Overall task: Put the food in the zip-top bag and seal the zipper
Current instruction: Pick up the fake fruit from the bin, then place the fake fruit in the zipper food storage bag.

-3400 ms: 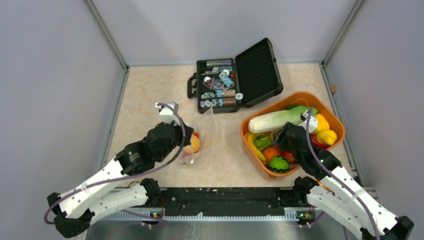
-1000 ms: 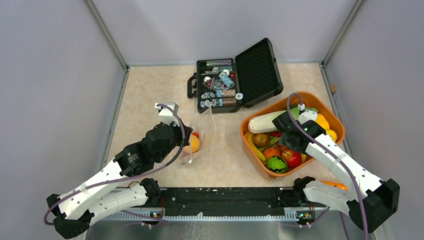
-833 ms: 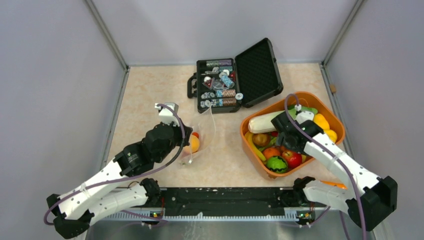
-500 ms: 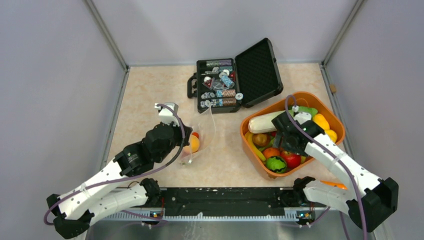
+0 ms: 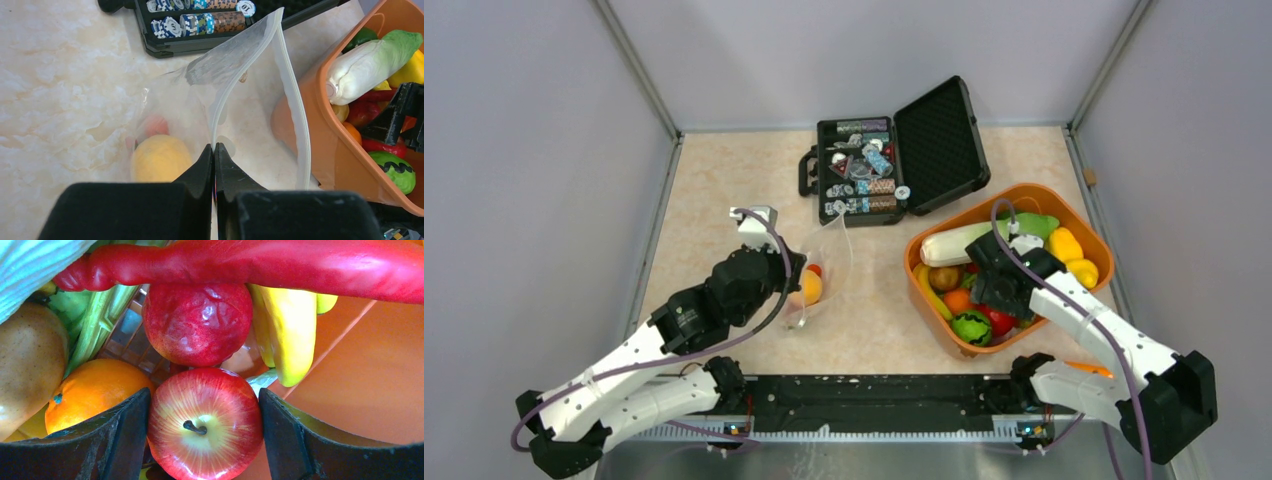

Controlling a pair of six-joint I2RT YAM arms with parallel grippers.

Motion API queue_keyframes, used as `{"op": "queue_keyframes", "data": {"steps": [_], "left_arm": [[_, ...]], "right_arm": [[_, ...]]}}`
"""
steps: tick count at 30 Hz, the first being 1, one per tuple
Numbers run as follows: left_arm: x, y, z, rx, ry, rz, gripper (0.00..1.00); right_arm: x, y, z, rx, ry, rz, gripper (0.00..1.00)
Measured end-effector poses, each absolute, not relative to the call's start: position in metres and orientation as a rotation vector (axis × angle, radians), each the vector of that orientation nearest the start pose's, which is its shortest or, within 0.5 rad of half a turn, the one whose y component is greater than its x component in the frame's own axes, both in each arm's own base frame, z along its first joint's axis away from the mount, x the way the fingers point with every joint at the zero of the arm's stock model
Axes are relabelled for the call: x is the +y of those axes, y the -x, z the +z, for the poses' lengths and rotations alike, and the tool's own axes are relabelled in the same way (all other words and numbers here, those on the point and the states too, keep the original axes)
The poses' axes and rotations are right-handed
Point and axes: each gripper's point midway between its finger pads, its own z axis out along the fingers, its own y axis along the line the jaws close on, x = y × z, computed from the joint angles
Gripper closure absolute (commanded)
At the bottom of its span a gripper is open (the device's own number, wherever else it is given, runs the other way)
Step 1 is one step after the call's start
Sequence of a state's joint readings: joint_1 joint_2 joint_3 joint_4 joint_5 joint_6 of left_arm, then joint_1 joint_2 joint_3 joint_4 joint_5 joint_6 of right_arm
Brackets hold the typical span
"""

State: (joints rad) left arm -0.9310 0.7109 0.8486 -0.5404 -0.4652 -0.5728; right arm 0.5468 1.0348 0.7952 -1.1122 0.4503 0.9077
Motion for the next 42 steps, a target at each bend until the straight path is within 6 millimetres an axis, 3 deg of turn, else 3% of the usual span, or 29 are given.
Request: {"op": "queue_keyframes", "data": {"steps": [1,3,4,8,14,18,23,29,36,42], "left_arm": [[-0.175,-0.204,0.253,1.965,-0.046,-0.542,1.0],[-0.175,-0.204,0.253,1.965,-0.046,-0.542,1.0],[-0.175,-0.204,0.252,1.966,-0.046,-0.541,1.0],[-0.175,-0.204,0.253,1.965,-0.047,-0.542,1.0],[-0.176,-0.204,0.252,1.966,-0.047,-0.541,1.0],[-0.177,-0.204,0.251,1.969,-0.048,-0.54,1.0],[-0.18,-0.206,0.247,1.984,-0.058,-0.534,1.0],[-0.183,-0.205,0.245,1.993,-0.069,-0.544,1.0],[-0.185,-0.204,0.245,1.997,-0.076,-0.554,1.0],[-0.188,-0.202,0.243,2.009,-0.091,-0.564,1.0]], "right_arm": [[0.047,-0.166,0.095,2.614,-0.547,-0.259,0.5],[0.048,-0.167,0.095,2.612,-0.547,-0.249,0.65],[0.048,-0.168,0.095,2.61,-0.546,-0.245,0.66],[0.052,-0.172,0.106,2.571,-0.553,-0.186,0.67],[0.065,-0.192,0.15,2.363,-0.583,0.075,0.67],[0.072,-0.197,0.183,2.198,-0.611,0.276,0.69],[0.086,-0.195,0.21,2.041,-0.595,0.522,0.69],[0.125,-0.199,0.237,1.982,-0.47,0.779,0.71],[0.193,-0.208,0.265,1.977,-0.224,1.096,0.73],[0.236,-0.199,0.272,1.968,-0.031,1.215,0.71]]}}
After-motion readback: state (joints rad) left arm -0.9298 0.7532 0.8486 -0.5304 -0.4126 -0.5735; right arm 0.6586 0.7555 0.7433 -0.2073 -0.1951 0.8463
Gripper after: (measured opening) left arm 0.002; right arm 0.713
